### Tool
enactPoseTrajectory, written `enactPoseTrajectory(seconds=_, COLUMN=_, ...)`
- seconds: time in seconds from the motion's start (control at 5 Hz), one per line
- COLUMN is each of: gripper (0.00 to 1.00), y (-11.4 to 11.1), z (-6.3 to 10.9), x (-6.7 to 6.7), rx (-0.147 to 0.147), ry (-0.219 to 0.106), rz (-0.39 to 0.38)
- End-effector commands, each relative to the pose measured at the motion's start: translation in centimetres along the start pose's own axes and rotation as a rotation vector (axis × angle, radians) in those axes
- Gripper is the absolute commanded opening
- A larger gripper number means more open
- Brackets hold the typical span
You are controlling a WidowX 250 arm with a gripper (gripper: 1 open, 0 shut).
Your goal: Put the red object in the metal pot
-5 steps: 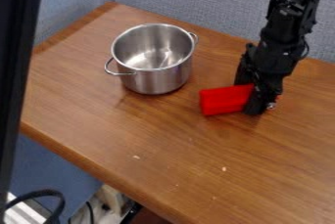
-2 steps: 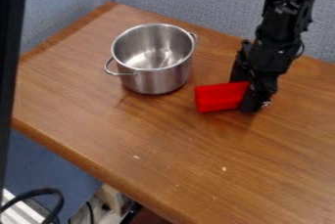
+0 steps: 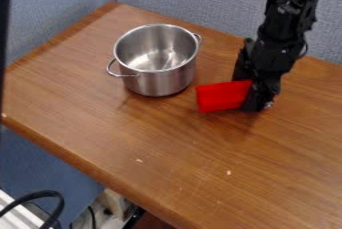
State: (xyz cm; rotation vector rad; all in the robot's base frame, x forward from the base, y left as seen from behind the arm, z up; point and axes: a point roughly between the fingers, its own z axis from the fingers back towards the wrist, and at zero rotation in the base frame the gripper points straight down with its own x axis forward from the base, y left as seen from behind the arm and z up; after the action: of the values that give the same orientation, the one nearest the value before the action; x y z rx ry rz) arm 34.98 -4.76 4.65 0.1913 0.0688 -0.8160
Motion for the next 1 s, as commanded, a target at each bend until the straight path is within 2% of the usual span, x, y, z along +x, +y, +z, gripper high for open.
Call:
enactPoseTrajectory(seconds=0.0, gripper=0.00, y=2.6, z=4.9, x=-0.6, rx=0.091, ry=-0.070, rz=0.052)
enactPoseTrajectory(seconds=0.2, gripper=0.00, y=3.5, z=7.3, x=-0.9, rx=0.125, ry=-0.061, rz=0.064)
enactPoseTrajectory(seconds=0.4, gripper=0.00, y=4.5, z=9.2, x=-1.6, rx=0.125, ry=-0.079, rz=0.089)
enactPoseTrajectory(seconds=0.6, gripper=0.00, y=5.4, z=8.7, x=-3.8, rx=0.075, ry=-0.095, rz=0.084)
enactPoseTrajectory(seconds=0.8, gripper=0.00, y=6.5, z=8.1, x=-6.0, rx=0.038, ry=-0.085, rz=0.085)
